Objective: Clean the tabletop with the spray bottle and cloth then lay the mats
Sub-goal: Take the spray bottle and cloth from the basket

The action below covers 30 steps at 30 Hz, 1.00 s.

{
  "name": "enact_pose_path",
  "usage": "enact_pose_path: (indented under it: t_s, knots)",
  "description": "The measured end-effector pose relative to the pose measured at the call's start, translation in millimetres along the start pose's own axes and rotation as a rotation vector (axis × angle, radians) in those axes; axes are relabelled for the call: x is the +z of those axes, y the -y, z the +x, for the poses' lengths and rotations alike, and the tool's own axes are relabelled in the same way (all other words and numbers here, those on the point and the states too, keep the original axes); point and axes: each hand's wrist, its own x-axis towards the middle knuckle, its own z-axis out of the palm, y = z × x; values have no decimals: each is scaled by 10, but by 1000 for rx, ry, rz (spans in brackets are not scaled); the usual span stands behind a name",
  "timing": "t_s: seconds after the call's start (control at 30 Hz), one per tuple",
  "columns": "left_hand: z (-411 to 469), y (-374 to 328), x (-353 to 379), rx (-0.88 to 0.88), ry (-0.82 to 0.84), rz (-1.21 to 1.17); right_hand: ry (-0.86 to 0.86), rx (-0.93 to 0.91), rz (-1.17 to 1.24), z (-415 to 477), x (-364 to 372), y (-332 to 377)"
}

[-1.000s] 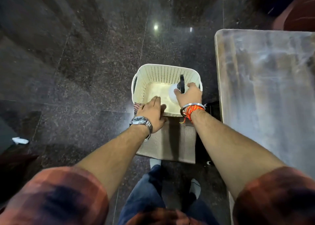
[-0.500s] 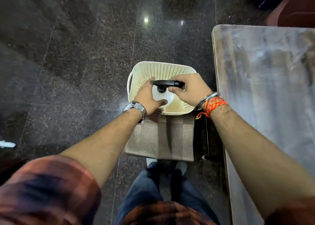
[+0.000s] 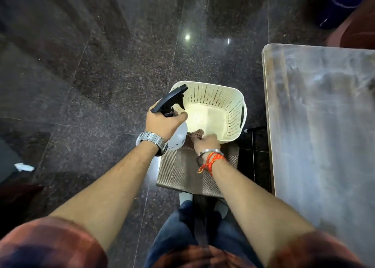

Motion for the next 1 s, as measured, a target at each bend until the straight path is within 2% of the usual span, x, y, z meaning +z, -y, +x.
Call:
enact_pose_path:
  t_s: [0.17, 0.3, 0.37, 0.43, 0.53, 0.6, 0.77, 0.87, 1.0]
  knots:
    - [-26, 90, -127, -18, 66, -65, -68, 102, 204, 8, 259, 58]
    - [-79, 117, -148, -30, 92, -84, -116, 261, 421, -26, 220, 126]
    - [-89, 105, -106, -38, 107, -5, -71, 320, 414, -20, 130, 174]
    - [-99, 60, -51, -54, 133, 16, 45, 336, 429, 3, -23, 209]
    - [-167, -110, 26, -36, 220, -106, 114, 176, 529, -12, -420, 247]
    - [-226, -227, 105, -9, 291, -136, 96, 87, 595, -49, -746, 259]
    - [-416, -587, 486, 88, 432, -96, -170, 24, 955, -193, -1599, -13]
    - [-543, -904, 828, 111, 464, -66, -287, -76, 1000, -313, -2082, -220]
    - [-822, -1340, 1375, 145, 497, -11, -383, -89, 979, -337, -2651, -592]
